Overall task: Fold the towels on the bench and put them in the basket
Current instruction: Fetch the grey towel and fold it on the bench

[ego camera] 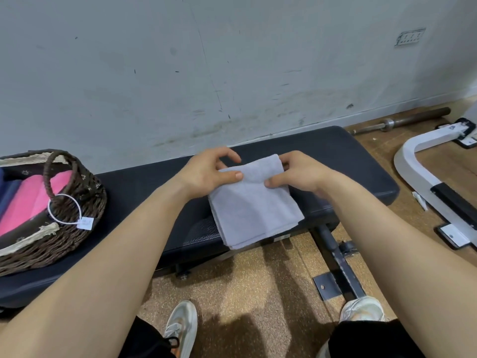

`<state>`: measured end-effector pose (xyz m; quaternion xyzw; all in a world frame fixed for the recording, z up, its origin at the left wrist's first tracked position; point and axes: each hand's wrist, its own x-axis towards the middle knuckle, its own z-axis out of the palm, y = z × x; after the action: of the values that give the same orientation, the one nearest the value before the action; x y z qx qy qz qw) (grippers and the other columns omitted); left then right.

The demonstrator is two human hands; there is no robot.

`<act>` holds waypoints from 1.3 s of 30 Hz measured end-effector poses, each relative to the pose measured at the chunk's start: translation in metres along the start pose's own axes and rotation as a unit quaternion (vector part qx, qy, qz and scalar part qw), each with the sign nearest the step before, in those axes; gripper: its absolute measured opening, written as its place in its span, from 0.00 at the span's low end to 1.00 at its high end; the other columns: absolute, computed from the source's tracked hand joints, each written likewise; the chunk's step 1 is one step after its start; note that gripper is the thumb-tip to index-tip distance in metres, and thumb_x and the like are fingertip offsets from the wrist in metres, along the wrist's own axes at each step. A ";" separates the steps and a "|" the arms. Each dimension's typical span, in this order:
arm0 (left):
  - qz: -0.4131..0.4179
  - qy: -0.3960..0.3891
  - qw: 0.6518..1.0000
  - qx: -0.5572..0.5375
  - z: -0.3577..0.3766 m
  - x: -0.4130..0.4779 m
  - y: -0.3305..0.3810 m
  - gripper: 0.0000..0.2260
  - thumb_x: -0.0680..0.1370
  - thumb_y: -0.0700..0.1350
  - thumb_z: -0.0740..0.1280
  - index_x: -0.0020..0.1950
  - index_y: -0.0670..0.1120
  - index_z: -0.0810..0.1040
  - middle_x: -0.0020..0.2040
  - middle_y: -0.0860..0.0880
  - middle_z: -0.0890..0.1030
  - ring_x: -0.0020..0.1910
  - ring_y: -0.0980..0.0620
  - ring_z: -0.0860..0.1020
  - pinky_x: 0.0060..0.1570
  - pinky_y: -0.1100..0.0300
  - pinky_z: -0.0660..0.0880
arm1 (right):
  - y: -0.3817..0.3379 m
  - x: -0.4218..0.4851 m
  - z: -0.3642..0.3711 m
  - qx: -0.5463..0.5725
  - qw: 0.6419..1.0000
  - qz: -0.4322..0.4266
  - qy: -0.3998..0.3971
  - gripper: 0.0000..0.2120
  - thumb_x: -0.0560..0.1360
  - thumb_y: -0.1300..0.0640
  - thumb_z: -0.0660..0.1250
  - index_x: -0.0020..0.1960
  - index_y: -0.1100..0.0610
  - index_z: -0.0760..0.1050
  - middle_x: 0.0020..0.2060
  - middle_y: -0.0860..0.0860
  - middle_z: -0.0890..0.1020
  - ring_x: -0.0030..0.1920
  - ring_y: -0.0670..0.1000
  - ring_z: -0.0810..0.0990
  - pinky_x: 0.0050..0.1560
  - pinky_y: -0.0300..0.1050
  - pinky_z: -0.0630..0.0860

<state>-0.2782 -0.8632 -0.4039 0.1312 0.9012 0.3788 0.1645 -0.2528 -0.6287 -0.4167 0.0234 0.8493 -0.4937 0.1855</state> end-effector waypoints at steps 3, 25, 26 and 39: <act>-0.099 -0.020 0.995 0.003 -0.007 0.002 -0.007 0.20 0.68 0.56 0.79 0.57 0.54 0.79 0.48 0.53 0.82 0.49 0.55 0.79 0.49 0.62 0.73 | 0.005 0.006 -0.002 -0.015 0.999 0.040 0.003 0.11 0.71 0.59 0.78 0.53 0.55 0.84 0.44 0.46 0.86 0.43 0.46 0.82 0.41 0.38 0.74; -0.157 0.022 0.963 -0.218 0.001 0.000 -0.005 0.11 0.80 0.34 0.66 0.61 0.44 0.73 0.51 0.45 0.78 0.43 0.44 0.86 0.41 0.56 0.84 | 0.020 0.017 -0.009 0.135 0.984 0.097 0.067 0.09 0.75 0.69 0.70 0.53 0.59 0.78 0.47 0.59 0.85 0.45 0.53 0.87 0.38 0.41 0.82; -0.151 0.014 0.965 -0.212 -0.001 -0.001 -0.005 0.12 0.80 0.34 0.66 0.62 0.43 0.74 0.53 0.45 0.79 0.44 0.43 0.86 0.42 0.56 0.84 | 0.020 0.016 -0.010 0.131 0.985 0.090 0.060 0.09 0.76 0.69 0.70 0.53 0.59 0.78 0.47 0.58 0.85 0.45 0.53 0.87 0.40 0.42 0.83; -0.012 -0.002 0.995 -0.101 0.001 -0.030 -0.018 0.09 0.75 0.36 0.71 0.50 0.50 0.80 0.53 0.49 0.81 0.51 0.44 0.83 0.52 0.51 0.82 | 0.024 -0.010 -0.011 0.132 0.990 0.001 0.044 0.10 0.76 0.73 0.67 0.55 0.63 0.78 0.54 0.59 0.83 0.51 0.55 0.86 0.50 0.42 0.83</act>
<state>-0.2527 -0.8857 -0.4117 0.1042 0.8596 0.4654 0.1835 -0.2411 -0.6054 -0.4281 0.0697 0.7836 -0.6003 0.1437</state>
